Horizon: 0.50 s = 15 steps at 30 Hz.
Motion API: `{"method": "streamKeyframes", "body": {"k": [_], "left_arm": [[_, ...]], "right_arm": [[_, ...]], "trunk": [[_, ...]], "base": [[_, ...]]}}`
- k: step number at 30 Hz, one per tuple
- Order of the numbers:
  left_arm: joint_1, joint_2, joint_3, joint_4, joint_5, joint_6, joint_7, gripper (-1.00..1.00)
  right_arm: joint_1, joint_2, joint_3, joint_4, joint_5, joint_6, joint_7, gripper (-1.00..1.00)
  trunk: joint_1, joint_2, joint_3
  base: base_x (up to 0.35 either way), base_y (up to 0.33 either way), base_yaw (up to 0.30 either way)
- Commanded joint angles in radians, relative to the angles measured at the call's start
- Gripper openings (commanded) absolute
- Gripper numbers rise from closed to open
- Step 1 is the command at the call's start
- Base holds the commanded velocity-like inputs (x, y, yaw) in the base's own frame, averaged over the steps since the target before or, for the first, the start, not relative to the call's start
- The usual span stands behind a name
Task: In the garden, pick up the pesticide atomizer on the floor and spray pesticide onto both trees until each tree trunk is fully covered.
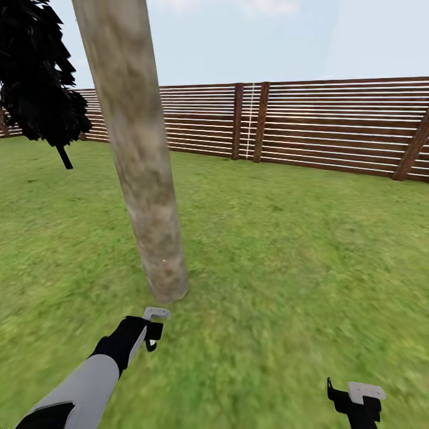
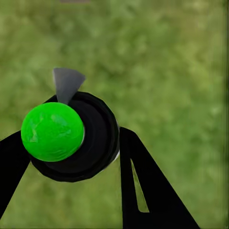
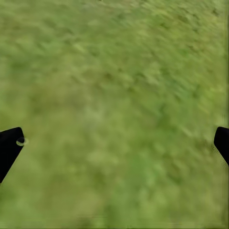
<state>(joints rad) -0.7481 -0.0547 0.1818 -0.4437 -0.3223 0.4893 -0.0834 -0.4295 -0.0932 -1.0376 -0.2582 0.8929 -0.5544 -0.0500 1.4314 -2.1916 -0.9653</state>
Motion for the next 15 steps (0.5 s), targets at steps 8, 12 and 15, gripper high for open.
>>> {"method": "streamKeyframes", "body": {"k": [8,12,15], "left_arm": [[-0.035,0.003,0.005,-0.058,-0.01,0.096,-0.011,-1.0],[-0.03,0.015,0.003,-0.179,-0.012,0.111,-0.025,-1.0],[-0.04,-0.014,-0.001,-0.187,-0.008,0.112,-0.025,-1.0]], "right_arm": [[0.0,-0.003,-0.005,0.002,0.012,-0.003,-0.002,1.0],[0.007,-0.003,-0.005,0.002,0.012,-0.002,-0.001,1.0],[0.008,-0.002,-0.005,0.002,0.012,-0.002,-0.001,1.0]], "trunk": [[0.0,0.0,-0.001],[0.0,0.0,-0.001],[0.0,0.0,-0.001]], "base": [[0.023,-0.03,0.047],[0.0,0.0,0.0],[0.0,0.0,0.0]]}}
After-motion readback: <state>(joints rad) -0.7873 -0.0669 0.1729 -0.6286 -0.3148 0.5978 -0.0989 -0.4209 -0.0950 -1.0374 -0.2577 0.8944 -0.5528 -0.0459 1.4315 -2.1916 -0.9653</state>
